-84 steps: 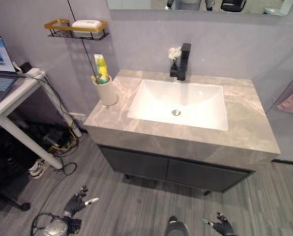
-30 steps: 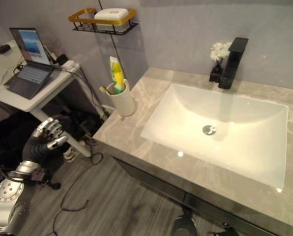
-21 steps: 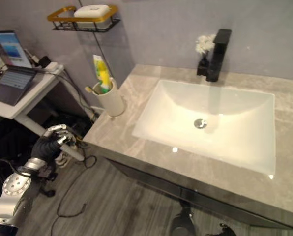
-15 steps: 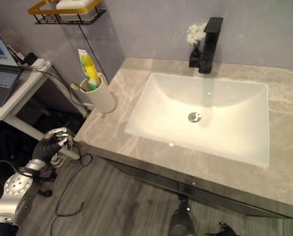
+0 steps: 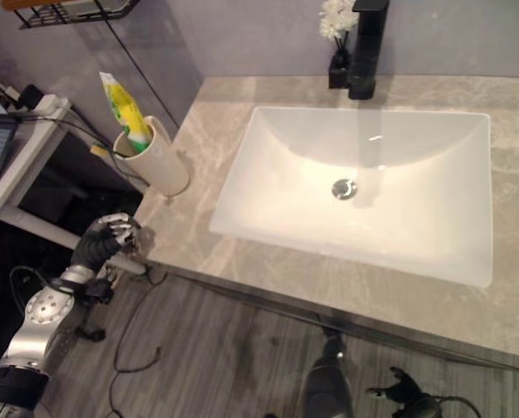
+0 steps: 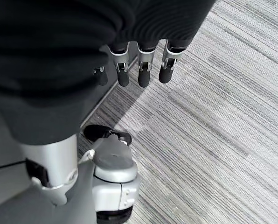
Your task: Put brush and paste in cup on sink, flatten towel.
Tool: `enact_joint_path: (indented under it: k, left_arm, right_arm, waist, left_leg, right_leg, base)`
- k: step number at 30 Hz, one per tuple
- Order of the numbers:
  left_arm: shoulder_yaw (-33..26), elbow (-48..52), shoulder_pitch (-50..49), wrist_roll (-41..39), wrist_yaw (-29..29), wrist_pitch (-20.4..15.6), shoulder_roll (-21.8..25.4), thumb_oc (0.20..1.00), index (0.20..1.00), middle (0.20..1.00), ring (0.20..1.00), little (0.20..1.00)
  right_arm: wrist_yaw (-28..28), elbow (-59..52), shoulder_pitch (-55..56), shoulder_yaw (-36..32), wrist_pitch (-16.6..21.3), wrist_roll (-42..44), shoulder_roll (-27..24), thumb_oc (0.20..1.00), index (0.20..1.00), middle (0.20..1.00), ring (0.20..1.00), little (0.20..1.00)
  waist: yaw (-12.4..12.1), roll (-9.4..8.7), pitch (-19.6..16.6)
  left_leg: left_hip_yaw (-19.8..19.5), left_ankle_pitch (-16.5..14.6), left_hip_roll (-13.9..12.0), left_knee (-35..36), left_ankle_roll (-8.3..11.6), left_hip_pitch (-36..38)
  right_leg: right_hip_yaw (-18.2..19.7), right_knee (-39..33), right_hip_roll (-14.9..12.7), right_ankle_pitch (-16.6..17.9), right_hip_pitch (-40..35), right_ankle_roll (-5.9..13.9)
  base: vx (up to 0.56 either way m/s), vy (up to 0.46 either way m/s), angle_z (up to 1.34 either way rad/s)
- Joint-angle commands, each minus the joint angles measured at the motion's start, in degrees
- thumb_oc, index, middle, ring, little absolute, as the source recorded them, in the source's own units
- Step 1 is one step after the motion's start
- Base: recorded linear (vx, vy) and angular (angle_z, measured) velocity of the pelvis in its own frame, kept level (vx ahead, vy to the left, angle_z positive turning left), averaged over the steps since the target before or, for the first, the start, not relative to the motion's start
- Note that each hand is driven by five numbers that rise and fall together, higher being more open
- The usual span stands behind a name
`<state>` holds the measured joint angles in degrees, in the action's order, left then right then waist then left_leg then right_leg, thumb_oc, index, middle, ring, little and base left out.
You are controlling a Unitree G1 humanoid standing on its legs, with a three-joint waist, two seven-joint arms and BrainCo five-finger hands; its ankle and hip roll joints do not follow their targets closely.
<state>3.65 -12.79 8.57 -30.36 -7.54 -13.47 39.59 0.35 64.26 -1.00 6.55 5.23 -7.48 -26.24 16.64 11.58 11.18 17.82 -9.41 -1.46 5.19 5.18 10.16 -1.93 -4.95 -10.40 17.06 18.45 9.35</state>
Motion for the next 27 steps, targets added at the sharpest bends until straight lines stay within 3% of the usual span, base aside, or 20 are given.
enact_joint_path:
  k: [1, 27]
  left_arm:
    - [-2.28, -2.25, 1.80, 0.70, 1.88, -2.31, 1.68, 0.200, 0.200, 0.200, 0.200, 0.200]
    - [1.22, -6.56, 12.13, 3.26, 6.86, -3.18, 1.63, 0.200, 0.200, 0.200, 0.200, 0.200]
  right_arm:
    - [-0.92, 1.51, 1.67, 1.20, 0.17, 1.83, -0.32, 1.000, 1.000, 1.000, 1.000, 1.000]
    - [-1.77, 2.50, 0.84, 1.93, -0.02, 3.68, -0.68, 1.000, 1.000, 1.000, 1.000, 1.000]
  waist:
    - [1.43, -2.55, -2.08]
    - [3.39, -1.99, -0.51]
  left_leg:
    - [-1.30, 0.39, 2.53, -2.94, -1.26, 0.18]
    - [-0.40, 0.45, 2.85, -3.06, -0.69, -2.25]
  right_leg:
    - [3.14, -0.05, -2.11, 5.08, 3.75, 3.27]
    - [5.16, -0.05, -1.32, 5.23, 7.69, 2.88]
  base:
    - [0.00, 0.000, 0.00]
    - [0.01, -0.002, -0.02]
